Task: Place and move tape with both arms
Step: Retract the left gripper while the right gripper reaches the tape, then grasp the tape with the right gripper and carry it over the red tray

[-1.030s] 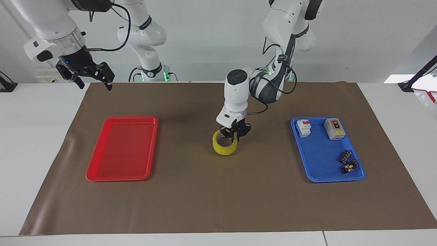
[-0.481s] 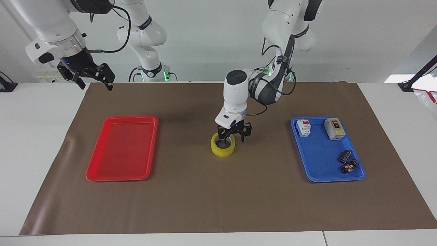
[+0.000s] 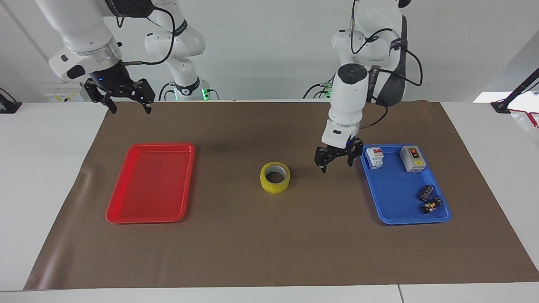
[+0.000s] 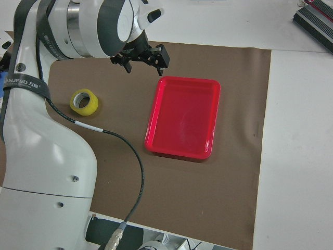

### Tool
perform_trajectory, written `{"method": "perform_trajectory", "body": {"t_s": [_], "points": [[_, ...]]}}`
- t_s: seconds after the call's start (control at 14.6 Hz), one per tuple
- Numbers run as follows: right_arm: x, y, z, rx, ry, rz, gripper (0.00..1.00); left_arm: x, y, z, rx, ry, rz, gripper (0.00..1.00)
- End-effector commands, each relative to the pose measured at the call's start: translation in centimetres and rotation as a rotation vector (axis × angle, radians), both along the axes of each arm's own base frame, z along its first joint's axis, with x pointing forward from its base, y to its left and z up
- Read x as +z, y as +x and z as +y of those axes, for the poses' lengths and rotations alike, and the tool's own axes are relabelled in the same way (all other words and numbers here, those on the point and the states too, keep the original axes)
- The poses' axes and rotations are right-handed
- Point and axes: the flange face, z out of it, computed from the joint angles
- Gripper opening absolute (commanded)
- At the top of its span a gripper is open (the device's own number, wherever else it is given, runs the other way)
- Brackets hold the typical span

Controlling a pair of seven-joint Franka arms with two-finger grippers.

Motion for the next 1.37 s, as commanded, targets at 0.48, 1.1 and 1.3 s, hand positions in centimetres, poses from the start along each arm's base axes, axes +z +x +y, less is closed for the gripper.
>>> {"method": "perform_trajectory", "body": {"t_s": [0.48,1.1,1.3], "points": [[-15.8,2.5,25.8,0.005,0.001,-0.062,1.0,11.7,0.8,19.1,-0.105,-0.099,0.124,1.0],[-30.5,1.3,31.0,0.089,0.009,-0.111,1.0,14.4,-2.3,21.8,-0.15,-0.122,0.173,1.0],[-31.7,0.5,30.8,0.131,0.008,-0.106,1.0,14.3,-2.4,21.6,-0.153,-0.122,0.181,1.0]]}}
